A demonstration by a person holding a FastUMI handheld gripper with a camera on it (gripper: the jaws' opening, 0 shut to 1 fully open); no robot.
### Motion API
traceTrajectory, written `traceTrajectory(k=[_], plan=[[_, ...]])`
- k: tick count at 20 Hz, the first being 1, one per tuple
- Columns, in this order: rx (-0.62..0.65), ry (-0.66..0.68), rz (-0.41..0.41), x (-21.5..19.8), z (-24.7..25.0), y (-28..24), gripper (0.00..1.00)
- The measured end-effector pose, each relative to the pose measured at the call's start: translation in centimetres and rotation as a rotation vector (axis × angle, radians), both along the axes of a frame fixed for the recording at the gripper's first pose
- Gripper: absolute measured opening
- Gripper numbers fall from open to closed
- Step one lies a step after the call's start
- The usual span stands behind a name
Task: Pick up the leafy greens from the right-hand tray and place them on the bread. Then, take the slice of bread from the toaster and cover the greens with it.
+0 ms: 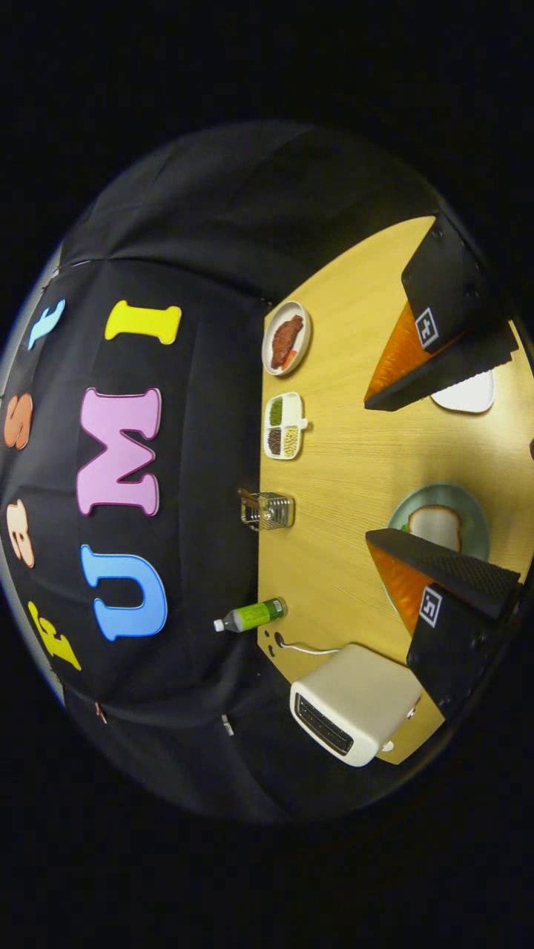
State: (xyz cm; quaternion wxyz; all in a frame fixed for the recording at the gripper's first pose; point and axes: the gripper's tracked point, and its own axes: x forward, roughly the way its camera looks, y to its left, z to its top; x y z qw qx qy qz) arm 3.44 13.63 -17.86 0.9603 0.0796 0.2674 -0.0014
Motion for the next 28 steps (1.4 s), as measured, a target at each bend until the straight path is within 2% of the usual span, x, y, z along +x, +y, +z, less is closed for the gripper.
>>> traceTrajectory(k=[5,12,18,25,28], plan=[[-0.087,-0.163,0.066,-0.9,6.9,-4.2,0.98],[-0.064,-0.274,0.101,-4.1,12.9,-9.3,0.98],[0.007,-0.298,0.066,-7.0,14.0,-14.1,0.98],[0.024,-0.314,0.138,-8.6,13.4,-17.0,0.98],[0.032,-0.327,0.140,-8.4,13.0,-18.0,0.98]])
